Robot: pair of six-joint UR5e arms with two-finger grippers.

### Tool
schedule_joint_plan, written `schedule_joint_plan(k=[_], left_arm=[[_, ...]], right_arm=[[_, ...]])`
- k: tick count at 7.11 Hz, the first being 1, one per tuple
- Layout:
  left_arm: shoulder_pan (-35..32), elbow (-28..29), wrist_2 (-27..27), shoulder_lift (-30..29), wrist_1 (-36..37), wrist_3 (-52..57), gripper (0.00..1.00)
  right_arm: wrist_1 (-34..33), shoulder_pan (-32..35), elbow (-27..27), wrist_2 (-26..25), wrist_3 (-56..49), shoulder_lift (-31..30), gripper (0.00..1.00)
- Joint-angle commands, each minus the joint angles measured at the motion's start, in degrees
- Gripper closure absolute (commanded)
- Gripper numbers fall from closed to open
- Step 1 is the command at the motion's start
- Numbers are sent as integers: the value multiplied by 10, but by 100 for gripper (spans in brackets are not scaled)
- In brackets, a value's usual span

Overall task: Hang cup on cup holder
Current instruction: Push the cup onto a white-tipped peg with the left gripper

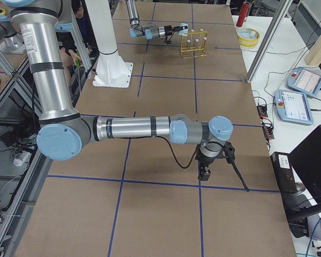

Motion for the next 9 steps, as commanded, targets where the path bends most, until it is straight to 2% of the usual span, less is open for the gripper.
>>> schedule_joint_plan(k=[1, 6, 7, 9], left_arm=[[-1, -1, -2, 1, 0, -37, 0], [-4, -18, -1, 7, -1, -38, 0], [-4, -41, -2, 11, -5, -39, 0], [-5, -99, -2, 73, -52, -59, 0]], right_arm=[[0, 0, 0, 0, 0, 0, 0], [0, -1, 0, 0, 0, 0, 0], [0, 0, 0, 0, 0, 0, 0], [0, 0, 0, 0, 0, 0, 0]])
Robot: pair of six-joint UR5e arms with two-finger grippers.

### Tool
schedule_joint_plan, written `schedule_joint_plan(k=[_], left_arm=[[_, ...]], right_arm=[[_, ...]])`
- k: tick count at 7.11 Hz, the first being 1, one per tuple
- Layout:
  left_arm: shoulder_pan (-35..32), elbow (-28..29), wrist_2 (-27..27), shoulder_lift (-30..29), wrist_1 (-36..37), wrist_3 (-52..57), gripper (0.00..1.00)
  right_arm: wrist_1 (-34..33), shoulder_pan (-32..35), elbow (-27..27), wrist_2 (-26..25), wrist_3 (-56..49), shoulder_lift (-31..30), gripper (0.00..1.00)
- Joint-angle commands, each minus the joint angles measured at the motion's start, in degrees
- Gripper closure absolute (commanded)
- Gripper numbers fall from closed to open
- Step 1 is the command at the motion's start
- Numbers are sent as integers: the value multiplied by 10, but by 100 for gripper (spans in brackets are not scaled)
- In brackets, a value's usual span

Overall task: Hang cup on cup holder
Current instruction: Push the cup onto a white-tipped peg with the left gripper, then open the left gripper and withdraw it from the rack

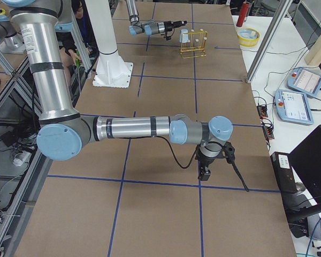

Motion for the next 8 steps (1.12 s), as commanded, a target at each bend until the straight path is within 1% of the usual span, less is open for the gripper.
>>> schedule_joint_plan(k=[1, 4, 5, 6, 8], left_arm=[[0, -46, -1, 62, -32, -104, 0], [0, -88, -11, 136, -35, -432, 0], [0, -104, -58, 151, -37, -551, 0], [-1, -106, -86, 154, -47, -689, 0], [-2, -114, -110, 155, -53, -929, 0]], right_arm=[[0, 0, 0, 0, 0, 0, 0], [0, 0, 0, 0, 0, 0, 0], [0, 0, 0, 0, 0, 0, 0], [0, 0, 0, 0, 0, 0, 0], [0, 0, 0, 0, 0, 0, 0]])
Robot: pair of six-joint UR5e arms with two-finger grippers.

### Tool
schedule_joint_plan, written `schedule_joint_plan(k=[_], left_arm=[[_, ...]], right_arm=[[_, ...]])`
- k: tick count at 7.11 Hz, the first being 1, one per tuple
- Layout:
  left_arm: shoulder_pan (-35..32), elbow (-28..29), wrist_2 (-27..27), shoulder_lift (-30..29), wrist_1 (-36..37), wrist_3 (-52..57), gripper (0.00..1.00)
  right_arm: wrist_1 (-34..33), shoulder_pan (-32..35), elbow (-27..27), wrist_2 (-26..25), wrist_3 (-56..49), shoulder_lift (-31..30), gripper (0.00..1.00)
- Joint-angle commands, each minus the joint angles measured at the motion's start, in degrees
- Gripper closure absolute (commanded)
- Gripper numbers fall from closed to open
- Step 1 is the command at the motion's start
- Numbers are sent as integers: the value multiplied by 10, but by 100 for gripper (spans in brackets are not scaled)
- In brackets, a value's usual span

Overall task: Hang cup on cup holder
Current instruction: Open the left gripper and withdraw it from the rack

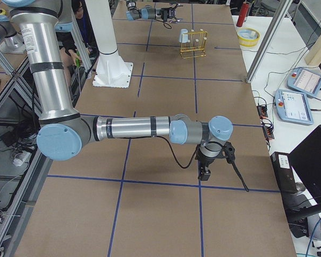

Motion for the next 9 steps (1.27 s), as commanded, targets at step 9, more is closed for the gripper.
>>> schedule_joint_plan(k=[9], left_arm=[[-111, -57, -577, 90, -78, -604, 0]], right_arm=[[0, 0, 0, 0, 0, 0, 0]])
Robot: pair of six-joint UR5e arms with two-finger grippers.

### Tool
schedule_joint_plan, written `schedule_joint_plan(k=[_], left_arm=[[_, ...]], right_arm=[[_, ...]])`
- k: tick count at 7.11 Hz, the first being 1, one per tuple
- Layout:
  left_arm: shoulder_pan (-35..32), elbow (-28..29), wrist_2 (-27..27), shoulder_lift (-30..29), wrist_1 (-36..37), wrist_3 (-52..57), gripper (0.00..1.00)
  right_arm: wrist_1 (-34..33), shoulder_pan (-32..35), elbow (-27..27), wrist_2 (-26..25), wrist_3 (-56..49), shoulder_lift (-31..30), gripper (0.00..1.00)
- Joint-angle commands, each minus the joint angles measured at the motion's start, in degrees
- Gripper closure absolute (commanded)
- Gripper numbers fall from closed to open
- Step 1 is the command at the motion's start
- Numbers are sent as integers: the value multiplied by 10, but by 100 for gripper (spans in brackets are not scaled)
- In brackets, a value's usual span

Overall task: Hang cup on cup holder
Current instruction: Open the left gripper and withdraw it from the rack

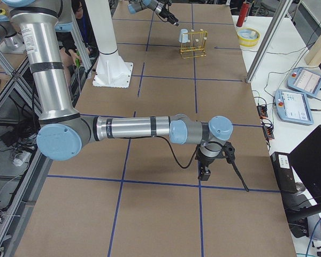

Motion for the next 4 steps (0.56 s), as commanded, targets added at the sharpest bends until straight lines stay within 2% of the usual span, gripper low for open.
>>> schedule_joint_plan(k=[1, 3, 4], left_arm=[[-86, -6, -227, 8, 5, 82, 0], [-242, 4, -452, 1, 14, 217, 0], [-315, 18, -536, -17, 71, 290, 0]], right_arm=[[0, -1, 1, 0, 0, 0, 0], [0, 0, 0, 0, 0, 0, 0], [0, -1, 0, 0, 1, 0, 0]])
